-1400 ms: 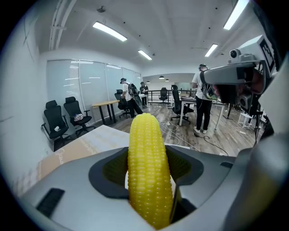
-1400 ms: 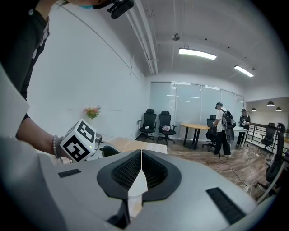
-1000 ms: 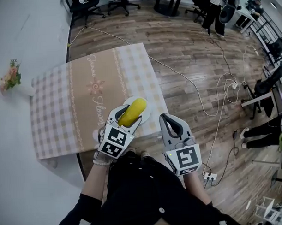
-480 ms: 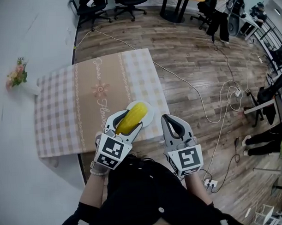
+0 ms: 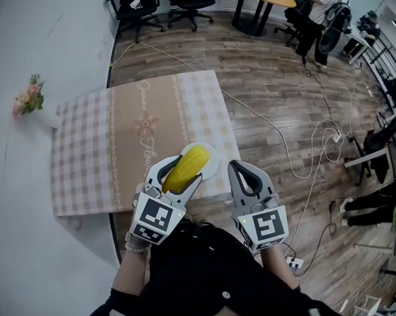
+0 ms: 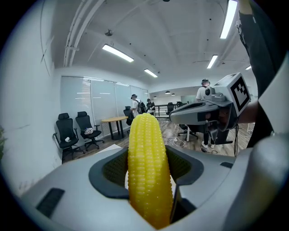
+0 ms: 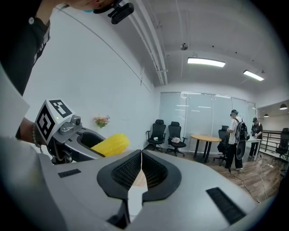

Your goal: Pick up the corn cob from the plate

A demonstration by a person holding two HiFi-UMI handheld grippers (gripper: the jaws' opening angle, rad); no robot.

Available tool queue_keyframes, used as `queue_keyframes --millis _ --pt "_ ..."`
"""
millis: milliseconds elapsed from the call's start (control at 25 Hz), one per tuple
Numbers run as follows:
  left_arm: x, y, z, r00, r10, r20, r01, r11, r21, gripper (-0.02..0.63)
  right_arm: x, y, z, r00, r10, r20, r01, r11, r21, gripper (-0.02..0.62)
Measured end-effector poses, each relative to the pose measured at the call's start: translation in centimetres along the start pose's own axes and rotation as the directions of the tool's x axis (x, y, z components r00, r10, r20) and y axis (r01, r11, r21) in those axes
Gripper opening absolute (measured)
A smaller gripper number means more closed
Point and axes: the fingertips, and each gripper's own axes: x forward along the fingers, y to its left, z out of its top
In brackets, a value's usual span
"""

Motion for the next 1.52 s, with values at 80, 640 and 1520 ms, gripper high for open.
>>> queue_keyframes --millis 80,640,1520 --pt "-0.3 0.1 0.3 1.0 0.006 0.009 -0.006 1.0 -0.003 0.253 0.0 0.0 0.2 1.0 0.001 0.011 -0.001 1.0 -0.001 0.043" --pt "-0.4 -0.6 1.4 1.0 -0.001 0.026 0.0 0.999 0.034 0.253 -0.3 -0.2 0.1 1.0 -0.006 -0.005 0.006 1.0 -0.015 0.041" --pt "0.5 -2.0 1.9 0.999 -0.036 0.034 0.034 0.998 0.055 0.253 -0.8 -0.6 -0.5 1.0 -0.025 -0.015 0.025 0.999 -0.027 0.041"
